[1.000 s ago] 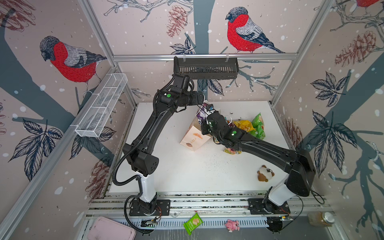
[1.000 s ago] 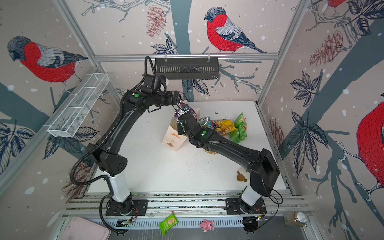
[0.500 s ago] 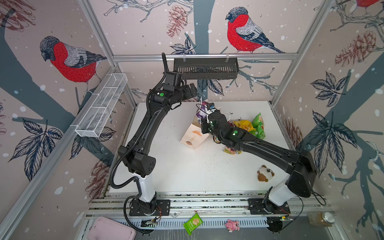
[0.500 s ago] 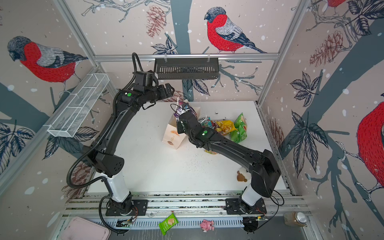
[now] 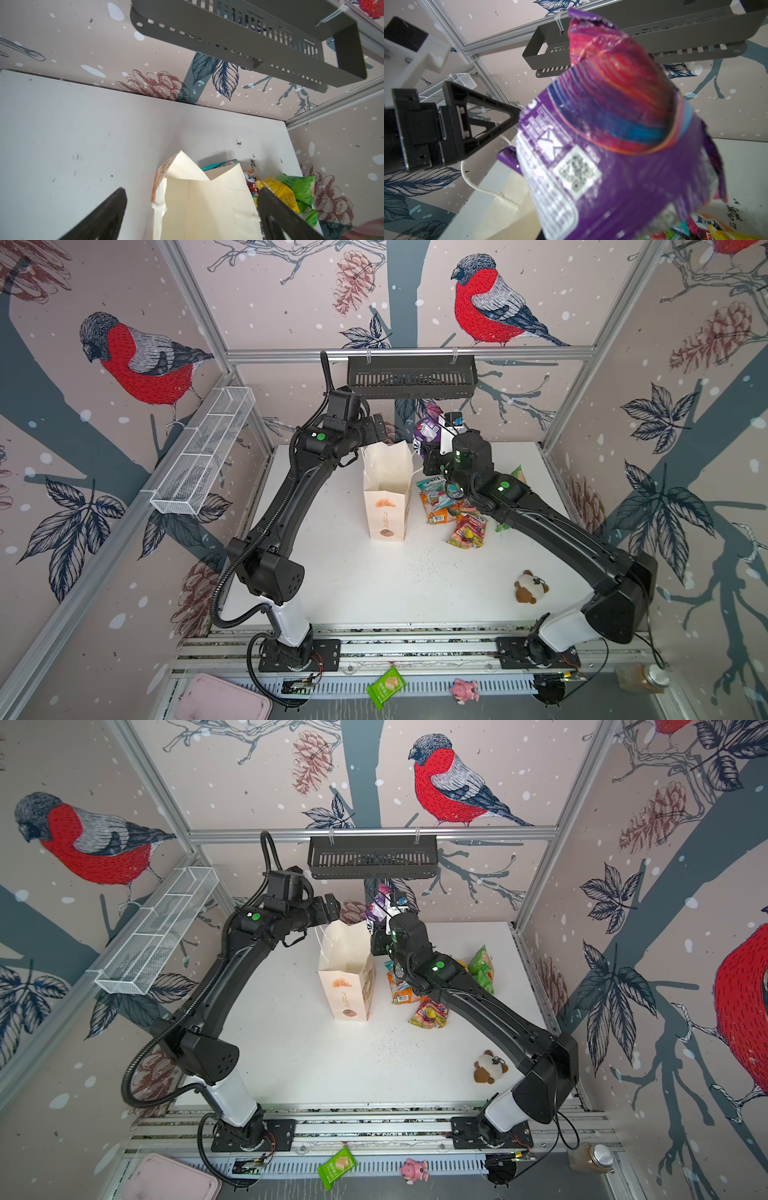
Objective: Take the snacks out of the paper bag
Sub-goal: 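Carry the purple packet over the pile while the left releases the bag upright, then open the right gripper to drop the purple packet onto the snack pile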
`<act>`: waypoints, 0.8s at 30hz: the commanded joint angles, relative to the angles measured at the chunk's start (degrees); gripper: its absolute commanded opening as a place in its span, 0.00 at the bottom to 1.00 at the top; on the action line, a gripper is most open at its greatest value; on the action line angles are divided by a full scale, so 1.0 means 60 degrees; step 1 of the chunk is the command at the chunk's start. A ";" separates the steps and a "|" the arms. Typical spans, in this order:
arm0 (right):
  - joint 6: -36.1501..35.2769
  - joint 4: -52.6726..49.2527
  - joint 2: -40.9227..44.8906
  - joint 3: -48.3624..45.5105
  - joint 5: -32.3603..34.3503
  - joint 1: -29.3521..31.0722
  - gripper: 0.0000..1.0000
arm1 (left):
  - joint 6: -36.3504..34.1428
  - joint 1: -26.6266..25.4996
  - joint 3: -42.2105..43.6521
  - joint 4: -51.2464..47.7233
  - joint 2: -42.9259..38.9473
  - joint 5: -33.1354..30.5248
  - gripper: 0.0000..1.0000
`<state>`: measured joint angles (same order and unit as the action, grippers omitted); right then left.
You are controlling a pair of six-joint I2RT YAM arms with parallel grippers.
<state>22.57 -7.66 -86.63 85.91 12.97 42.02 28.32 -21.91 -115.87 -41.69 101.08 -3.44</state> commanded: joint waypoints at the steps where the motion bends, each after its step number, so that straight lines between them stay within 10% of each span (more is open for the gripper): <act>1: 0.0033 0.0371 0.0252 0.0152 -0.0425 -0.0329 0.00 | -0.0290 0.0019 0.0304 0.0481 -0.0295 -0.0605 0.98; 24: 0.1383 0.0735 0.0956 -0.3784 -0.1360 -0.3936 0.00 | -0.1117 0.0693 0.5521 0.3589 -0.4323 -0.2800 0.98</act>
<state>28.73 -6.63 -80.58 65.12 5.82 19.16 22.09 -17.91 -86.04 -26.65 77.91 -15.70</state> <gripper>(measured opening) 0.179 0.981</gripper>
